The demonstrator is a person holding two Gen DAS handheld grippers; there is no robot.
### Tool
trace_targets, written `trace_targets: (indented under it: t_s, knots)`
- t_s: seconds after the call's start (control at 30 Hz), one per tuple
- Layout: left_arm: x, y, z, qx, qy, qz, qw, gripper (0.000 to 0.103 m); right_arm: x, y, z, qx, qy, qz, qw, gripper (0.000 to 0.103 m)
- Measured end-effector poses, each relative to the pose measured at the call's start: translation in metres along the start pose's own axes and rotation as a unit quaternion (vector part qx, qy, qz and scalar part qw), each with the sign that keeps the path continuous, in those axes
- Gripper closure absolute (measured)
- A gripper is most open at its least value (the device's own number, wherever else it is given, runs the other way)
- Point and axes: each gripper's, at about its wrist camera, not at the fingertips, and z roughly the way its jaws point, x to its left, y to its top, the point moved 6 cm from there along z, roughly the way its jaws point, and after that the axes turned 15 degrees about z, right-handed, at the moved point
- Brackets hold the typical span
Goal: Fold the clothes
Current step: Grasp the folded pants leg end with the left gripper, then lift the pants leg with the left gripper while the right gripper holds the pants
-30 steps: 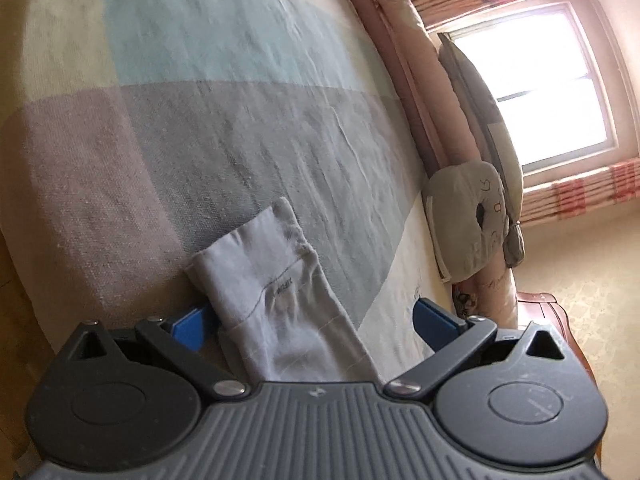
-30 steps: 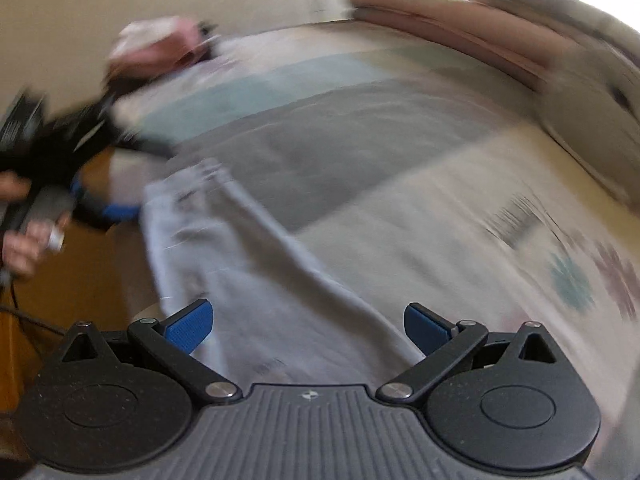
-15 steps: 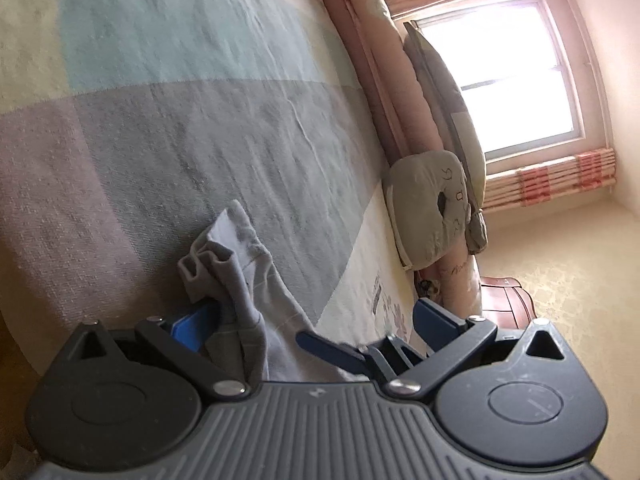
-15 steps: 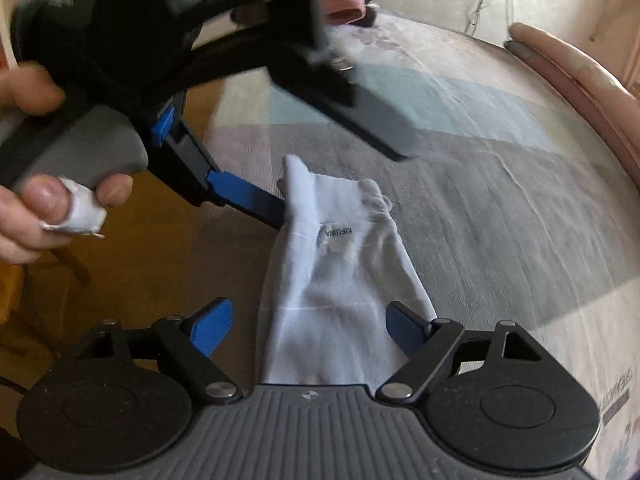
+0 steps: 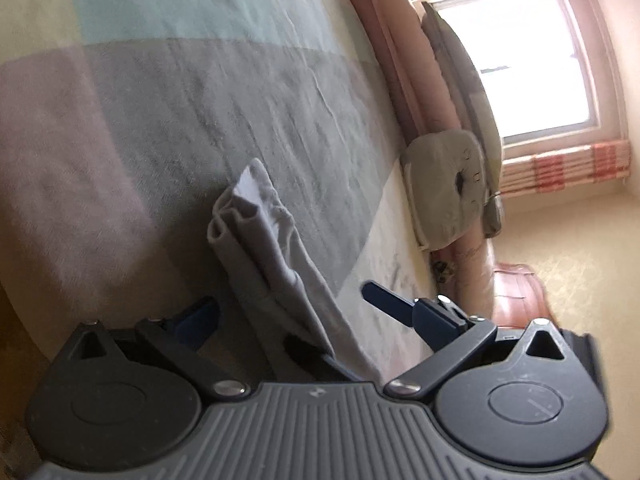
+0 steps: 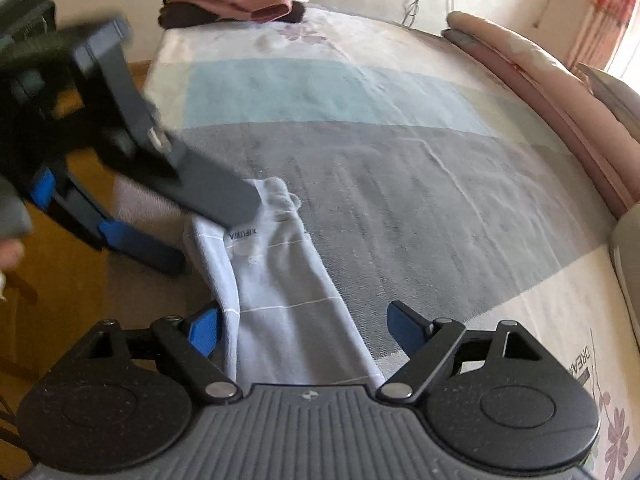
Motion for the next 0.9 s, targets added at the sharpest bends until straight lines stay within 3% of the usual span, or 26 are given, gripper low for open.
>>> trace_targets:
  t_s: [0.23, 0.4, 0.5, 0.6, 0.67, 0.7, 0.77, 0.8, 0.9]
  knots:
    - [-0.008, 0.011, 0.007, -0.026, 0.026, 0.059, 0.9976, 0.001, -0.009, -0.008, -0.021, 0.005, 0.038, 0.025, 0.999, 0.009]
    - [-0.012, 0.009, 0.006, -0.050, 0.035, 0.098, 0.9933, 0.003, -0.036, -0.021, -0.040, 0.011, 0.052, 0.084, 0.995, 0.005]
    - [-0.012, 0.004, 0.002, -0.056, 0.049, 0.132, 0.9884, 0.016, -0.053, -0.034, -0.053, 0.016, 0.079, 0.148, 0.986, 0.003]
    - [-0.004, 0.008, -0.003, -0.065, 0.050, 0.128, 0.9884, 0.033, -0.063, -0.047, -0.064, 0.016, 0.103, 0.205, 0.973, 0.000]
    - [0.005, 0.013, -0.004, -0.071, 0.048, 0.114, 0.9898, 0.054, -0.063, -0.055, -0.066, 0.017, 0.110, 0.229, 0.967, 0.000]
    - [0.009, 0.015, -0.003, -0.071, 0.049, 0.107, 0.9905, 0.059, -0.062, -0.057, -0.066, 0.017, 0.109, 0.236, 0.965, 0.000]
    - [0.015, 0.020, 0.001, -0.064, 0.058, 0.091, 0.9921, 0.083, -0.061, -0.061, -0.066, 0.016, 0.107, 0.250, 0.962, 0.000]
    - [0.014, 0.021, 0.003, -0.056, 0.068, 0.092, 0.9918, 0.088, -0.060, -0.062, -0.066, 0.017, 0.110, 0.257, 0.960, 0.000]
    - [0.005, 0.024, 0.001, -0.039, 0.094, 0.121, 0.9874, 0.091, -0.061, -0.061, -0.068, 0.016, 0.126, 0.279, 0.952, 0.000]
